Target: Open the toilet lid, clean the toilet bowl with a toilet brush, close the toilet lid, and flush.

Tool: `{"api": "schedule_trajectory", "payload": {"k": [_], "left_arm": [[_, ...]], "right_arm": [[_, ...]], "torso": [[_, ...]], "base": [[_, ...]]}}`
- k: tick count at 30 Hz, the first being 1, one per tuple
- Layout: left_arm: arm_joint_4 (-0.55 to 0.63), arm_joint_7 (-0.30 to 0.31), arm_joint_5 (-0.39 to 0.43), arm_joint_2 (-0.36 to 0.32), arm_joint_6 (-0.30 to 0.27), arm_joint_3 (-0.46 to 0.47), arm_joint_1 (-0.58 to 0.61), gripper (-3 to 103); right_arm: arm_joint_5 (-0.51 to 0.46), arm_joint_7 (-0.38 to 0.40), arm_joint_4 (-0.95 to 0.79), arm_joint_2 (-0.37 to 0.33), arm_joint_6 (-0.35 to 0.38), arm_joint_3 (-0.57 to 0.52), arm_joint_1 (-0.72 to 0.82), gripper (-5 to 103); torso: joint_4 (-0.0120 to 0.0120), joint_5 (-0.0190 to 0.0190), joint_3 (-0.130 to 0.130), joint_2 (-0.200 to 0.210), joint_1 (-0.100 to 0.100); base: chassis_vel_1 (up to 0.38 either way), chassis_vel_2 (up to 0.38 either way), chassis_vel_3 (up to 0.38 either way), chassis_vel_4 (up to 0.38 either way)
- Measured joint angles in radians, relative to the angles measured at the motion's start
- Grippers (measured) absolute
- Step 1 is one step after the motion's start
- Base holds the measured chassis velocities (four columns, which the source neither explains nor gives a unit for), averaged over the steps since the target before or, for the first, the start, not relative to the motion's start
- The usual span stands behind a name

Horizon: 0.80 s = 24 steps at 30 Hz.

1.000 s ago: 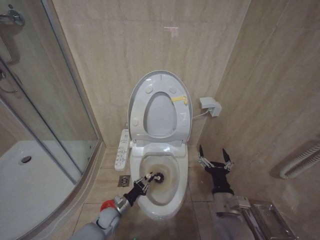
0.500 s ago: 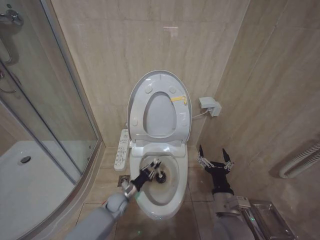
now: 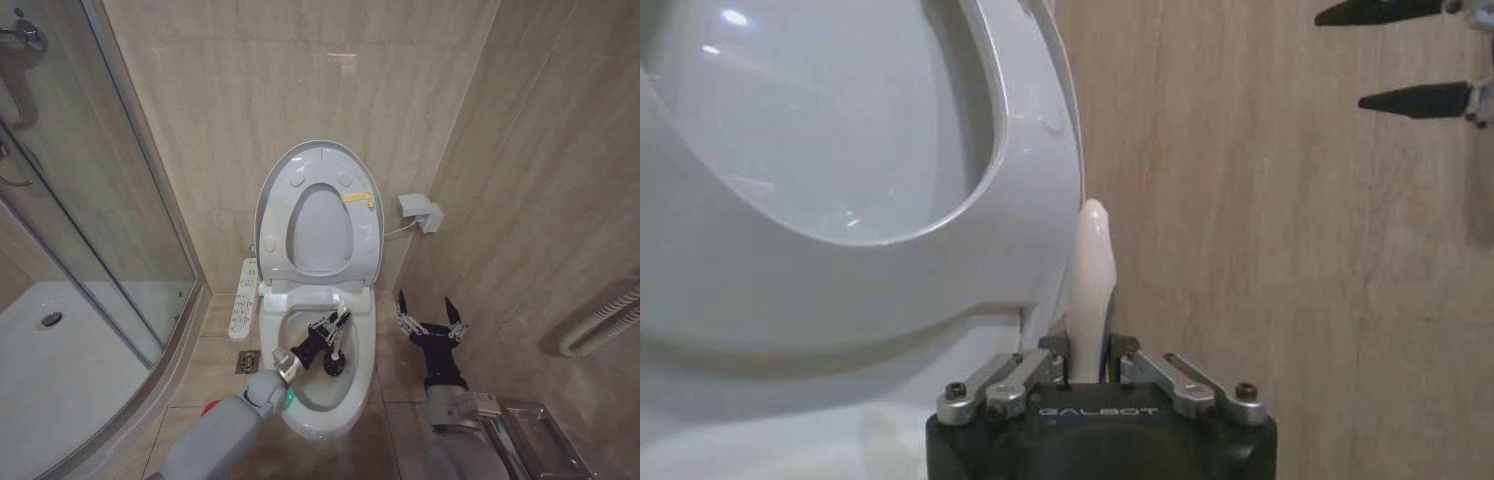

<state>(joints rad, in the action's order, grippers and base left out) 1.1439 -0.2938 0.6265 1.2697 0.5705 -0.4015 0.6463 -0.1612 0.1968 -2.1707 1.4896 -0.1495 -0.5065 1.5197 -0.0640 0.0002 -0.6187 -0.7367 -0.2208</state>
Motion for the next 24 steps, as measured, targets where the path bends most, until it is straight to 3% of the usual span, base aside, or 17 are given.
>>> {"api": "schedule_trajectory", "payload": {"k": [9, 24], "left_arm": [[0.032, 0.003, 0.009, 0.002, -0.008, -0.002, -0.025, 18], [-0.021, -0.006, 0.01, 0.021, -0.005, -0.005, -0.01, 18]], "right_arm": [[0.0, 0.0, 0.0, 0.0, 0.0, 0.0, 0.0, 100], [0.0, 0.0, 0.0, 0.0, 0.0, 0.0, 0.0, 100]], "torso": [[-0.0001, -0.0001, 0.0, 0.0, 0.0], [0.0002, -0.0003, 0.0, 0.0, 0.0]], "base": [[0.0, 0.0, 0.0, 0.0], [0.0, 0.0, 0.0, 0.0]]}}
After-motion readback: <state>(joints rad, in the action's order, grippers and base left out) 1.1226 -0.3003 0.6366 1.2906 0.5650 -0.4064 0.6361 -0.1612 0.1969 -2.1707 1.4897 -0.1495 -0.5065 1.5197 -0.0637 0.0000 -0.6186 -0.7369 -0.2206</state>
